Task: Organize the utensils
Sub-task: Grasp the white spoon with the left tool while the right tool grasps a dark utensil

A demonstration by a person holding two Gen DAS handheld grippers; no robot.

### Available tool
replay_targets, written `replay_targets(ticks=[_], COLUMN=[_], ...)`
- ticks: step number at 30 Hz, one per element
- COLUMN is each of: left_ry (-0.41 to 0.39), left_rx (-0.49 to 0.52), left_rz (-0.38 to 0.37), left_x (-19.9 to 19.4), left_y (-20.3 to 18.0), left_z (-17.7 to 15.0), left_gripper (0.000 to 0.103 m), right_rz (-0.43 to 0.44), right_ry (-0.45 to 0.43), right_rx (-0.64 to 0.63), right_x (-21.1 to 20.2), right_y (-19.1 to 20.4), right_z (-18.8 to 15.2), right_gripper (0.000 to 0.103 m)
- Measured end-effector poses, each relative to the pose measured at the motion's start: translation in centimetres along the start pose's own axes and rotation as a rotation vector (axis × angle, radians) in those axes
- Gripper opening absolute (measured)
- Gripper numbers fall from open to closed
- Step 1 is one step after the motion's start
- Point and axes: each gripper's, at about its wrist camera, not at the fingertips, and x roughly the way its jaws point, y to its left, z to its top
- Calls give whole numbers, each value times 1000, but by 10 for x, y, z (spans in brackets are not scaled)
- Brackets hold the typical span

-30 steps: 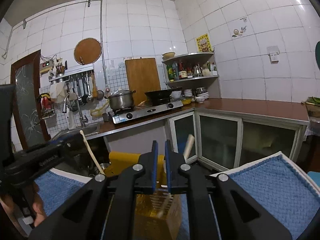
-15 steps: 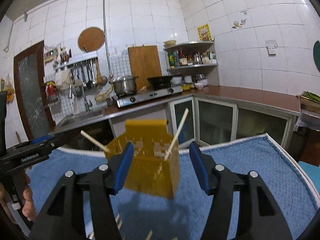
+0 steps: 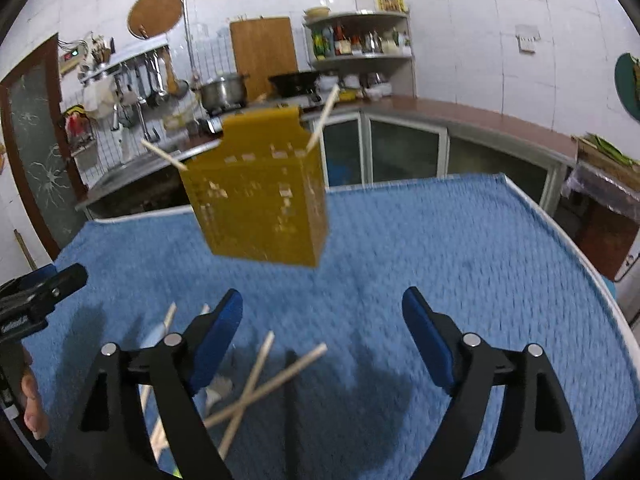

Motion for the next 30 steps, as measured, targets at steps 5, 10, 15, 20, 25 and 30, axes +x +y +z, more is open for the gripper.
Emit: replay_targets(ticks=[5, 10, 15, 20, 25, 30], left_ry=[51, 82, 116, 132, 163, 198], left_rx=[8, 18, 9, 13, 20, 25], left_rz=[4, 17, 19, 20, -7, -21], left_x=[5, 14, 23, 28, 35, 43], left_y=[-1, -5, -6, -10, -16, -20], left_z=[-20, -35, -50, -59, -62, -63], left_gripper=[95, 95, 95, 93, 81, 70], right_rz=[-36, -45, -48, -59, -47, -26], right_ry=[46, 70, 103, 142, 192, 235], right_rx=[5, 3, -17, -50, -71, -76], right_x=[4, 5, 12, 20, 31, 40], right_y=[-2, -5, -2, 3, 7, 14], right_z=[-21, -35, -43, -52, -53, -55], right_gripper=[81, 81, 81, 70, 54, 46])
